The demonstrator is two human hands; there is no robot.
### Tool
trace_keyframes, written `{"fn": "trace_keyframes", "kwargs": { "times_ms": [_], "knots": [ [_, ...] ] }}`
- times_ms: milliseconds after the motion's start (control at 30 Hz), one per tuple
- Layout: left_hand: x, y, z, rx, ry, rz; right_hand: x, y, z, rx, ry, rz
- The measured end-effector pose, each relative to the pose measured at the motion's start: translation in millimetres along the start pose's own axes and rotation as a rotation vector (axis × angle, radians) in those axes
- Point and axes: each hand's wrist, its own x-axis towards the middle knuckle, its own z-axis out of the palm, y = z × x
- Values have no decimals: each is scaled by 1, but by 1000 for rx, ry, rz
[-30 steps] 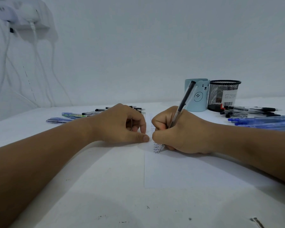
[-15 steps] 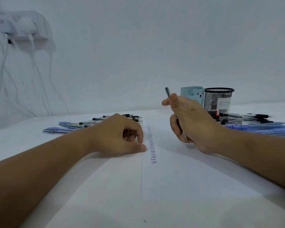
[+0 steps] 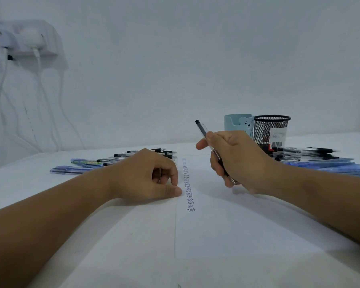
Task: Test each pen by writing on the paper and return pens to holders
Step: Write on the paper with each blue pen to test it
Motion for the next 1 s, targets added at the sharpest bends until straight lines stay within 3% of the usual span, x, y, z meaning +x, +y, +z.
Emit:
{"fn": "trace_keyframes", "kwargs": {
  "times_ms": [100, 233, 367, 533, 733, 1000],
  "knots": [
    [0, 1, 2, 38, 27, -1, 2, -5, -2, 26, -15, -32],
    [3, 4, 12, 107, 203, 11, 9, -13, -16, -2, 15, -103],
    [9, 10, 25, 188, 396, 55, 22, -12, -56, -470, 6, -146],
    [8, 8, 26, 230, 374, 103, 42, 2, -124, -958, -77, -33],
    [10, -3, 26, 267, 390, 121, 46, 33, -173, -1011, -69, 108],
    [11, -3, 25, 292, 402, 97, 45, 43, -184, -1026, 5, 127]
  ]
}}
